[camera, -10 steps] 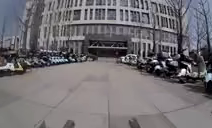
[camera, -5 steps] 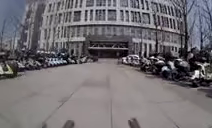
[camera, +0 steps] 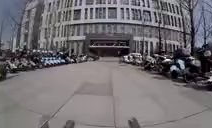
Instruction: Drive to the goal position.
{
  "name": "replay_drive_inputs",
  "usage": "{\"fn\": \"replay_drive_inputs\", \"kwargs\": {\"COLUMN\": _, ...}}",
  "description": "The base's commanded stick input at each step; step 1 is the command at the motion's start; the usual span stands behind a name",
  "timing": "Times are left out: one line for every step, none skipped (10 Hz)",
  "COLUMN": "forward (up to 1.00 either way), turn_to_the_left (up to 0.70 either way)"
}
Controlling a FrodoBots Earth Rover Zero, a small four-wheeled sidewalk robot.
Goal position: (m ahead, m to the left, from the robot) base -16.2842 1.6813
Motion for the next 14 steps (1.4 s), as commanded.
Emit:
{"fn": "replay_drive_inputs", "kwargs": {"forward": 1.0, "turn_to_the_left": 0.0}}
{"fn": "replay_drive_inputs", "kwargs": {"forward": 1.0, "turn_to_the_left": 0.0}}
{"fn": "replay_drive_inputs", "kwargs": {"forward": 1.0, "turn_to_the_left": 0.0}}
{"fn": "replay_drive_inputs", "kwargs": {"forward": 0.42, "turn_to_the_left": 0.0}}
{"fn": "replay_drive_inputs", "kwargs": {"forward": 0.0, "turn_to_the_left": 0.0}}
{"fn": "replay_drive_inputs", "kwargs": {"forward": 0.0, "turn_to_the_left": 0.0}}
{"fn": "replay_drive_inputs", "kwargs": {"forward": 0.0, "turn_to_the_left": 0.0}}
{"fn": "replay_drive_inputs", "kwargs": {"forward": 0.0, "turn_to_the_left": 0.0}}
{"fn": "replay_drive_inputs", "kwargs": {"forward": 0.0, "turn_to_the_left": 0.0}}
{"fn": "replay_drive_inputs", "kwargs": {"forward": 0.0, "turn_to_the_left": 0.0}}
{"fn": "replay_drive_inputs", "kwargs": {"forward": 0.0, "turn_to_the_left": 0.0}}
{"fn": "replay_drive_inputs", "kwargs": {"forward": 0.0, "turn_to_the_left": 0.0}}
{"fn": "replay_drive_inputs", "kwargs": {"forward": 0.0, "turn_to_the_left": 0.0}}
{"fn": "replay_drive_inputs", "kwargs": {"forward": 0.0, "turn_to_the_left": -0.24}}
